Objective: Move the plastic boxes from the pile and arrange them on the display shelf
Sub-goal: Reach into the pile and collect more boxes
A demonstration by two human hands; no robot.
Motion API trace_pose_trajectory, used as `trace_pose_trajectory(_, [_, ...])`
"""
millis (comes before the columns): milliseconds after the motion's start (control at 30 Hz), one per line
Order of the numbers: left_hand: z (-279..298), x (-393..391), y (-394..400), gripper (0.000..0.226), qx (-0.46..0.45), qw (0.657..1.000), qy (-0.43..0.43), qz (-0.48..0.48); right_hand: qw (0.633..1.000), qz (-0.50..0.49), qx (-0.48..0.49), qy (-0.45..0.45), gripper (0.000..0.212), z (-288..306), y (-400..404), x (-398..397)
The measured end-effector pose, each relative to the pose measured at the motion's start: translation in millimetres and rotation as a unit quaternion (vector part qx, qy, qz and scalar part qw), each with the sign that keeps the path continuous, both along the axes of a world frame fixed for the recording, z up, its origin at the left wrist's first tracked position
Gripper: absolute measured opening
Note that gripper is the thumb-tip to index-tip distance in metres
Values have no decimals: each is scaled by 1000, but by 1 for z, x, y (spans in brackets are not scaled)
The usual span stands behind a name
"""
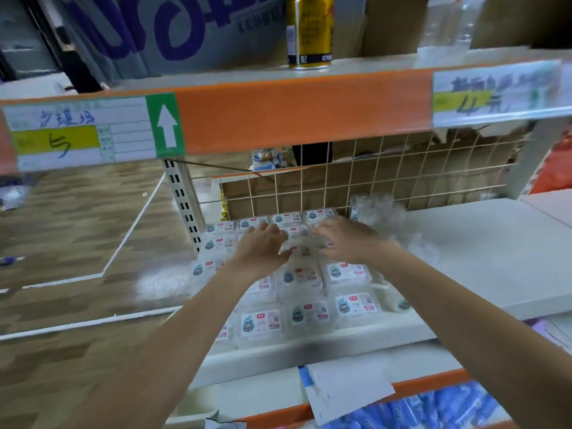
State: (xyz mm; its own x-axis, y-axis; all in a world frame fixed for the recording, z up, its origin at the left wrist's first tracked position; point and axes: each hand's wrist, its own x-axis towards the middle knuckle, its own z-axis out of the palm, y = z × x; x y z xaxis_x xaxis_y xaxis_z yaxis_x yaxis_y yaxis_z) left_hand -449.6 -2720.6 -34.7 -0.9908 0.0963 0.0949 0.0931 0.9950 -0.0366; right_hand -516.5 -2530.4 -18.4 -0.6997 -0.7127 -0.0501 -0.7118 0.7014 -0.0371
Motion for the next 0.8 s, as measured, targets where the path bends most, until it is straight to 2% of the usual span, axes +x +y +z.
trace_pose_trajectory(133, [19, -50, 52, 40, -54, 997, 31, -53, 995, -84, -26, 45, 39, 12, 37, -22])
trace_pose_trajectory(233, [33, -81, 100, 42, -36, 995, 43, -79, 988, -136, -53, 50, 46, 24, 82, -35])
trace_pose_trajectory(467, [38, -140, 235, 48, -46, 982, 38, -177, 959, -277, -7, 59, 52, 33, 209, -63])
trace_pose_trajectory(667, [35, -171, 365, 55, -47, 972, -6, -229, 930, -364, 16, 56, 52, 26, 331, -75])
trace_pose_trajectory(800, [36, -186, 450, 55, -43, 961, 1, -272, 907, -417, 28, 50, 52, 22, 415, -77])
